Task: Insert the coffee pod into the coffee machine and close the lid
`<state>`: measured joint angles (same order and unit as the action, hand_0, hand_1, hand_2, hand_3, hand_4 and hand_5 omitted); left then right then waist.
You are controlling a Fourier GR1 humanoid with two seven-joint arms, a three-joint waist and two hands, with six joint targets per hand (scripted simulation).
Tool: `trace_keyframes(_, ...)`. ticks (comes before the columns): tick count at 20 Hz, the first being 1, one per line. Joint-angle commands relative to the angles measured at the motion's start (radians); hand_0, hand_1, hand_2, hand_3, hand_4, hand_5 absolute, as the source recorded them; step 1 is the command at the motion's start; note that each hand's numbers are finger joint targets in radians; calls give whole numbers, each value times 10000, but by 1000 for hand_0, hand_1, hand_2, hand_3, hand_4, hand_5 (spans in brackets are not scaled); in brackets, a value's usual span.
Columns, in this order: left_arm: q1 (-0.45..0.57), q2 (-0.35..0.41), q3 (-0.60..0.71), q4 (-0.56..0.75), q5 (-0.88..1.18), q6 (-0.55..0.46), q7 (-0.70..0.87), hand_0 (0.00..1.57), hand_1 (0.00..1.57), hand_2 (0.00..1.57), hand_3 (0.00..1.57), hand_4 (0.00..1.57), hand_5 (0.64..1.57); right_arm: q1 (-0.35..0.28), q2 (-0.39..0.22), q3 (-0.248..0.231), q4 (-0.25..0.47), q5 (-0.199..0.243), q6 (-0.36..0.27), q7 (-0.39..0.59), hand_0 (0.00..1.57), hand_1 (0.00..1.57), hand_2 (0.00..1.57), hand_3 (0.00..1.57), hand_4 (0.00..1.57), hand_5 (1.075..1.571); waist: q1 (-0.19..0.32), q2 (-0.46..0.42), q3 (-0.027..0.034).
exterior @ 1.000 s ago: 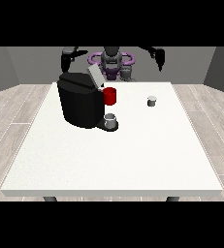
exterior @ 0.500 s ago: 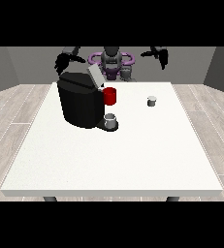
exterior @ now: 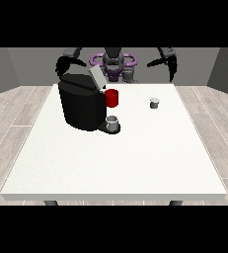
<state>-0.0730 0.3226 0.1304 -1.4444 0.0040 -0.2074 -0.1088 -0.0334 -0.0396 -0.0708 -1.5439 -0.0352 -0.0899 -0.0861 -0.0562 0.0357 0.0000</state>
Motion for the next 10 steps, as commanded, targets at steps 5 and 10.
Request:
trace_keyframes(5,-1622,208,26,1985,-771,205,112,0,0,0,0,0,1571,-1053,382,751,318,307,-679,-181,0,0,0,0,340,1571,-400,1304,-4)
trace_keyframes(10,-2537,606,511,3777,-1053,253,-212,0,0,0,0,0,1571,-1358,-40,205,334,149,-284,629,0,0,0,0,397,1571,-651,1307,-3)
